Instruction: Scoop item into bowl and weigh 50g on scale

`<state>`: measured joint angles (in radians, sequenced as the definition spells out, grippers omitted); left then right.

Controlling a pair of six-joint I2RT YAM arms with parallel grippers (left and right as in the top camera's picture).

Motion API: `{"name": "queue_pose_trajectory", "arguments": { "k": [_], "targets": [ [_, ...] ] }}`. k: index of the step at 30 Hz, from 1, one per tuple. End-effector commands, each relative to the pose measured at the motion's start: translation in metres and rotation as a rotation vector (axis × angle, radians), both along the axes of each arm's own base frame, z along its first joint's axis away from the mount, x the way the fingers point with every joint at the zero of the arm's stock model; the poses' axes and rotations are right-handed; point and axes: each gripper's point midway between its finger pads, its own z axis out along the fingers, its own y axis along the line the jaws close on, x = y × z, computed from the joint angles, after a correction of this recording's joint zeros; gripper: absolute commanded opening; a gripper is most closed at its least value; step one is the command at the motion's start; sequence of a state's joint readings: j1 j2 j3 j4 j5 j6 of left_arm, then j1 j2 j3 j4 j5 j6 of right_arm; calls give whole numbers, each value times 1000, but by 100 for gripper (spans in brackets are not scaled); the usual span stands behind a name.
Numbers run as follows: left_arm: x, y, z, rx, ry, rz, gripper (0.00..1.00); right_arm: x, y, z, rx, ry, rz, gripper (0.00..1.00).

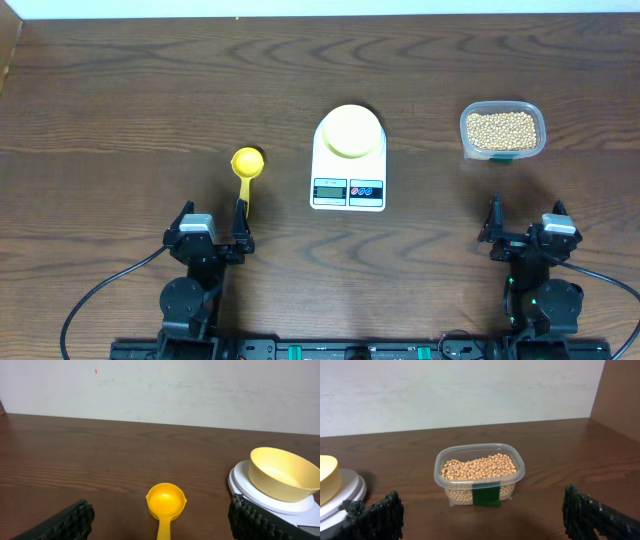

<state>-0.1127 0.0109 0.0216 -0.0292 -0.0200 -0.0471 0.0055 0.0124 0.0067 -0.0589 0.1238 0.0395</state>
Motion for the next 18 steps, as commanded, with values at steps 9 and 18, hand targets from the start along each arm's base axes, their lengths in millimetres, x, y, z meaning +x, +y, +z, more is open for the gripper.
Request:
{"name": "queue_pose_trajectory", "arguments": {
  "k": [9,18],
  "targets": [
    [-1,1,-18,24,55,3,88,0,3,-1,-11,2,12,99],
    [-1,-1,-17,21,52,-8,88,0,3,-1,-11,2,12,99]
  ]
}}
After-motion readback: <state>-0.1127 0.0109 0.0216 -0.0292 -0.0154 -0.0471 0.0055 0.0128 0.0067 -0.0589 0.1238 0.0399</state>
